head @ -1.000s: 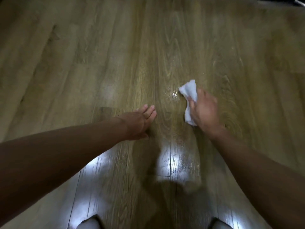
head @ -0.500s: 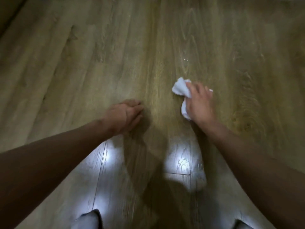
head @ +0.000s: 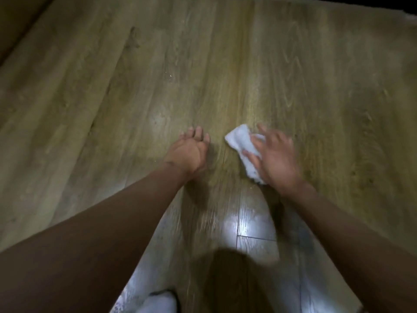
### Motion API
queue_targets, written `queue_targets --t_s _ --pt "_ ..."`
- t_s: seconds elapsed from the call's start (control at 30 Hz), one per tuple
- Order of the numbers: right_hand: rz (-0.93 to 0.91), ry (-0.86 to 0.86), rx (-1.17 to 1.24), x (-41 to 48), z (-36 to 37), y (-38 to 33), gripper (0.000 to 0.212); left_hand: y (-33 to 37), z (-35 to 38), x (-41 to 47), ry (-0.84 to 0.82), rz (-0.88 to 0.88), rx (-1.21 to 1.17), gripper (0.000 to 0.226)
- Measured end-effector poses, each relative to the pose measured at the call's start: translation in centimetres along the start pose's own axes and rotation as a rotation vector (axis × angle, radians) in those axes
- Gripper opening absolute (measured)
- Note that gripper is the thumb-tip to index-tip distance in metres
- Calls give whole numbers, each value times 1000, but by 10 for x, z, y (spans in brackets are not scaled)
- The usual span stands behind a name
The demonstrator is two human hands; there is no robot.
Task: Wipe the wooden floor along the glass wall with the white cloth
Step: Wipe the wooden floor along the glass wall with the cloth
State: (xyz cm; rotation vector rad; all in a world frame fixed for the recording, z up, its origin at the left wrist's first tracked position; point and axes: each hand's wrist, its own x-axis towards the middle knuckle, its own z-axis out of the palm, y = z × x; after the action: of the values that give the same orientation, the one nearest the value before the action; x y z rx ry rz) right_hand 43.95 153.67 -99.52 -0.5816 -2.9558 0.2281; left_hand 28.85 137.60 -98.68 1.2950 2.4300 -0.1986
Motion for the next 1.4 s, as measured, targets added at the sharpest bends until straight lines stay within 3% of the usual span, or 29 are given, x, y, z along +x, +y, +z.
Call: queue_targets --t_s 0.13,0.27,0.37,0.47,0.53,0.67,0.73,0.83,0.93,1.0,1.1,1.23,1.4 --pt "197 -70 165 63 -10 -22 30 -10 0 1 0 47 -24 62" --pt "50 -102 88 39 1 -90 34 -22 -3 -5 74 135 -224 55" --pt "50 -32 103 17 3 -82 28 -42 0 -9 83 176 -281 46" --pt "158 68 223 25 6 -74 26 -66 10 -25 176 19 -341 31" --pt "245 189 361 36 14 -87 24 -84 20 -37 224 -77 -315 30" --pt "481 351 561 78 31 -116 27 -122 39 -51 179 -90 -249 38" --pt "360 302 502 94 43 -143 28 -137 42 -58 163 -100 -256 45" --pt "37 163 426 82 54 -186 38 -150 41 -69 207 -158 -241 51" --pt "-153 110 178 55 56 -178 53 -147 49 -71 255 -190 -237 53" --pt "-182 120 43 52 51 -154 57 -140 56 -68 278 -201 -229 54" --pt "-100 41 48 87 52 -139 56 -148 59 -68 302 -167 -248 54" --pt "-4 -33 121 136 69 -198 59 -167 55 -80 355 -180 -260 47" --pt "-354 -133 155 83 74 -254 60 -181 49 -90 480 -332 -399 30"
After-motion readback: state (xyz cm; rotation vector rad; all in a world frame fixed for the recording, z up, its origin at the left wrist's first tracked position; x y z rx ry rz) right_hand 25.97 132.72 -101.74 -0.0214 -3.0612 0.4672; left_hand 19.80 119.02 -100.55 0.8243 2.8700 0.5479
